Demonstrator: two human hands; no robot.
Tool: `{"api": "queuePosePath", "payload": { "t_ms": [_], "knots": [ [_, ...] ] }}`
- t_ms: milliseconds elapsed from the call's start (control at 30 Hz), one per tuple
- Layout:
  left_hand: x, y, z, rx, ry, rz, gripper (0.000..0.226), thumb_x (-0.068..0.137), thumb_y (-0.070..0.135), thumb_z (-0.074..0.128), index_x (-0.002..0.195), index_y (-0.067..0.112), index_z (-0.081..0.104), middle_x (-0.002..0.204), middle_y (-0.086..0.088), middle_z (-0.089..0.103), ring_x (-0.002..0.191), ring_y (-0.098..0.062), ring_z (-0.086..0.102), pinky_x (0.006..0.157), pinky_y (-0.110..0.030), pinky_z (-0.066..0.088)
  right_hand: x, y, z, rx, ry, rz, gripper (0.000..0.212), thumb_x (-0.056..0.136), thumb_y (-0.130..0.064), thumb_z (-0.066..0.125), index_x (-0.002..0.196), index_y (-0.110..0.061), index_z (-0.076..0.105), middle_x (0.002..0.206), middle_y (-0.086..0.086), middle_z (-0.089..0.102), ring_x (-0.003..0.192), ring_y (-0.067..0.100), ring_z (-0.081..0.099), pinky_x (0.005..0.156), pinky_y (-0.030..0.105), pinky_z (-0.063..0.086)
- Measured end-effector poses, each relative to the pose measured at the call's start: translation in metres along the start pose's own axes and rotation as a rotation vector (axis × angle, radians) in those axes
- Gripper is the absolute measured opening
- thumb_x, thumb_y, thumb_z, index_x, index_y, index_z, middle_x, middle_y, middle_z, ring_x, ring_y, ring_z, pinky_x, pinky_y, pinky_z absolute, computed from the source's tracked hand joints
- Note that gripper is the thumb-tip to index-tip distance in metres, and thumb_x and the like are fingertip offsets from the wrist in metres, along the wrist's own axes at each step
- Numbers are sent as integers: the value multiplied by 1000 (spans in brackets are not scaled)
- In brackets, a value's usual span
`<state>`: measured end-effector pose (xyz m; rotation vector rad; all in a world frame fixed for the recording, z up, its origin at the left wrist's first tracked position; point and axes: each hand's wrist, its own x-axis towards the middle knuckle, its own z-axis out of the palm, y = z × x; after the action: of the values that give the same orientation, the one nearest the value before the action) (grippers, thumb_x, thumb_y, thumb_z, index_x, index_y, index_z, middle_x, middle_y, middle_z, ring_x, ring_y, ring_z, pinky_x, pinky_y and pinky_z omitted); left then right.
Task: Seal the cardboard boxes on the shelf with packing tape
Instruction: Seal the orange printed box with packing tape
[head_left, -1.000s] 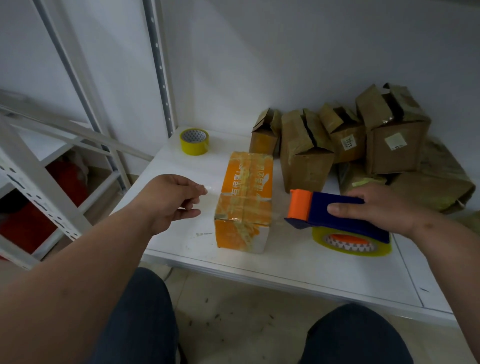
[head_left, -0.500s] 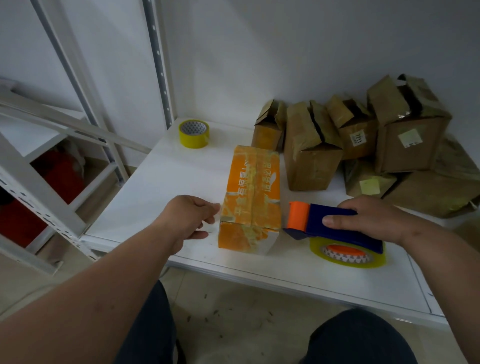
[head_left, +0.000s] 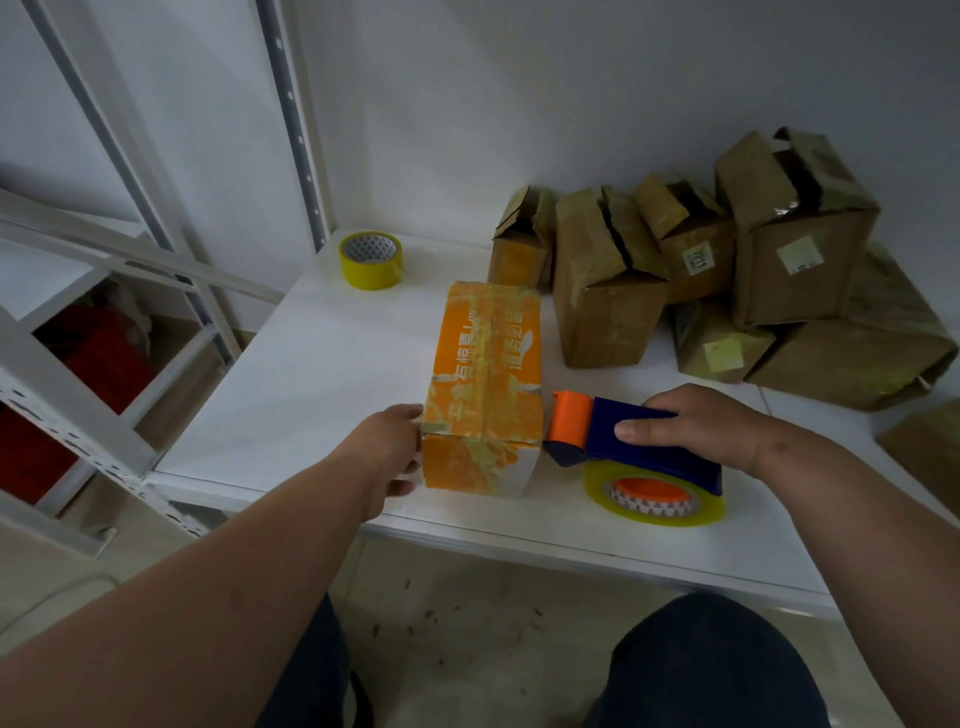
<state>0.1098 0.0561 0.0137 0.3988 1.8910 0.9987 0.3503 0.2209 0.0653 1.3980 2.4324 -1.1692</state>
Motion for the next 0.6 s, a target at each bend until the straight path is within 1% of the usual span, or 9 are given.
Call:
{"api": "queuePosePath", "payload": {
  "t_ms": [33, 100, 133, 200, 267, 333, 433, 533, 600],
  "knots": [
    [4, -1, 0, 138, 94, 99, 45, 100, 10, 31, 133, 29, 55, 111, -5, 63, 90, -20, 59, 70, -31, 49, 0, 1, -1, 7, -6, 2, 38, 75, -51, 68, 85, -15, 69, 81, 2, 71, 75, 18, 68, 63, 24, 47],
    [3, 4, -2, 337, 339, 390, 45, 103, 14, 34, 146, 25, 43, 138, -10, 51, 120, -27, 53, 95, -35, 46, 0, 3, -3, 0, -4, -2, 41, 72, -55, 67, 85, -16, 69, 82, 2, 71, 76, 18, 67, 64, 25, 47],
    [-3, 10, -1, 348, 374, 559, 44, 104, 20, 35, 147, 22, 40, 144, -9, 47, 129, -26, 46, 105, -34, 38, 0, 3, -4, -15, 3, -9, 40, 74, -55, 67, 85, -17, 69, 83, 3, 71, 76, 18, 67, 64, 25, 47],
    [-13, 25, 5, 479, 245, 802, 59, 98, 46, 32, 151, 19, 33, 153, -6, 36, 142, -24, 30, 116, -33, 24, 1, 2, -6, -62, 14, -35, 38, 77, -54, 66, 84, -17, 69, 83, 4, 69, 75, 18, 65, 63, 25, 45],
    [-18, 30, 19, 908, 76, 783, 80, 91, 67, 24, 156, 23, 13, 164, -1, 10, 150, -21, 3, 122, -40, 10, 1, -2, -8, -119, 19, -68, 40, 78, -55, 64, 81, -16, 68, 81, 5, 68, 72, 17, 63, 62, 25, 43],
    [-15, 25, 28, 1150, 7, 686, 87, 89, 74, 26, 156, 26, -5, 164, 5, -11, 149, -18, -14, 122, -44, 4, -1, -5, -9, -157, 16, -96, 41, 77, -58, 63, 79, -17, 67, 77, 3, 66, 70, 13, 61, 60, 23, 41],
    [-11, 19, 28, 1148, 17, 688, 92, 86, 76, 27, 155, 26, -9, 163, 7, -14, 148, -16, -18, 123, -42, 4, -2, 1, -8, -161, -1, -119, 48, 70, -64, 58, 82, -19, 66, 80, 1, 67, 70, 10, 62, 60, 20, 41],
    [-7, 19, 22, 1148, 23, 723, 97, 80, 79, 21, 155, 25, -8, 163, 6, -12, 149, -15, -17, 123, -40, 3, -4, 13, -8, -97, -22, -114, 39, 74, -60, 58, 83, -22, 65, 82, -1, 68, 72, 11, 64, 61, 19, 42],
    [-7, 19, 21, 1150, 15, 729, 96, 82, 79, 24, 155, 26, -8, 163, 7, -13, 148, -14, -17, 123, -38, 2, -8, 23, -11, -33, -20, -112, 41, 73, -63, 60, 82, -23, 65, 78, -3, 69, 71, 10, 65, 61, 19, 43]
  ]
}}
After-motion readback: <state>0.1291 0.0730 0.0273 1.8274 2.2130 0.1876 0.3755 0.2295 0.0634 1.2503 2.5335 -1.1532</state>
